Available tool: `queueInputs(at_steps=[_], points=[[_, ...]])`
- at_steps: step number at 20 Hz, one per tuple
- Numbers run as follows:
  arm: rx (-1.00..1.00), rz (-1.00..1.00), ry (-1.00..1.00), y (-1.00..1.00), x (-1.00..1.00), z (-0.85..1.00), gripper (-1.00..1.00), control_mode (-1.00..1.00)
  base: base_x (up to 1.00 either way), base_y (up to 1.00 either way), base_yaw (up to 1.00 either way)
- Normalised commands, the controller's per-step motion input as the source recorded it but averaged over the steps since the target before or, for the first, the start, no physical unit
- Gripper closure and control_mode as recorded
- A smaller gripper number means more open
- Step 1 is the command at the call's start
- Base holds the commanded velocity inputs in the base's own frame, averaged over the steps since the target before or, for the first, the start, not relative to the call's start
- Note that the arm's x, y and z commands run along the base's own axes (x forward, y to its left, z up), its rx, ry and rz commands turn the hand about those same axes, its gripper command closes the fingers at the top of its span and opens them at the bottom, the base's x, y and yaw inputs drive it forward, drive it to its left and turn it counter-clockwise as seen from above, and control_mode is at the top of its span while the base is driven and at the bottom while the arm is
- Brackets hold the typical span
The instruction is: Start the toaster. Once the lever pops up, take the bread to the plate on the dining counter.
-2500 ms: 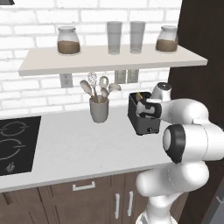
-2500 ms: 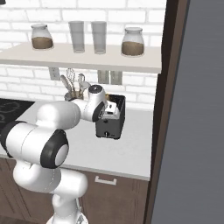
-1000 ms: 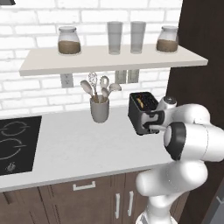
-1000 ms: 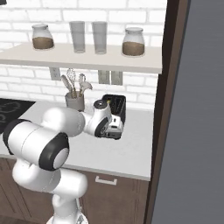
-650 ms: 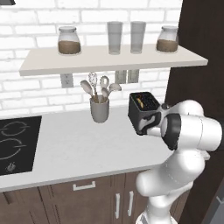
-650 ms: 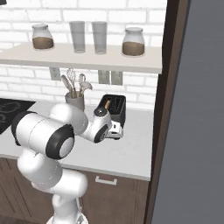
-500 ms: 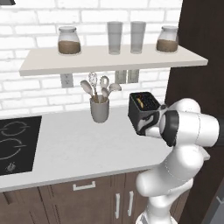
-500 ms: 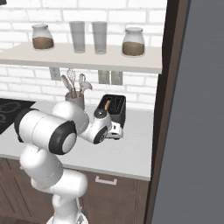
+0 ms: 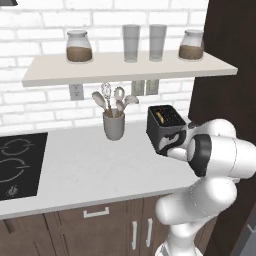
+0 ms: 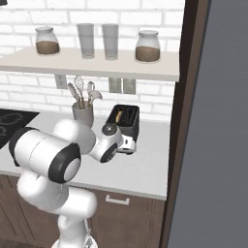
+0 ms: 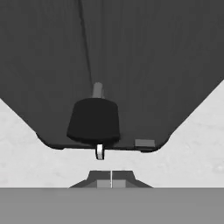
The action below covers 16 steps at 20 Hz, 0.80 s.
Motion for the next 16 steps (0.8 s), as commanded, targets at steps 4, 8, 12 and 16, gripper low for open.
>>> queueInputs(at_steps=[4, 8, 12, 16], points=[[-0.01, 0.00, -0.04, 0.01, -0.16, 0.66, 1.00, -1.00, 0.00, 0.00, 0.00], [0.00, 0.00, 0.05, 0.00, -0.22, 0.70, 1.00, -1.00, 0.00, 0.00, 0.00], [0.00, 0.00, 0.10, 0.00, -0.17, 0.87, 1.00, -1.00, 0.00, 0.00, 0.00], [0.01, 0.00, 0.06, 0.00, -0.10, 0.96, 1.00, -1.00, 0.00, 0.00, 0.00]])
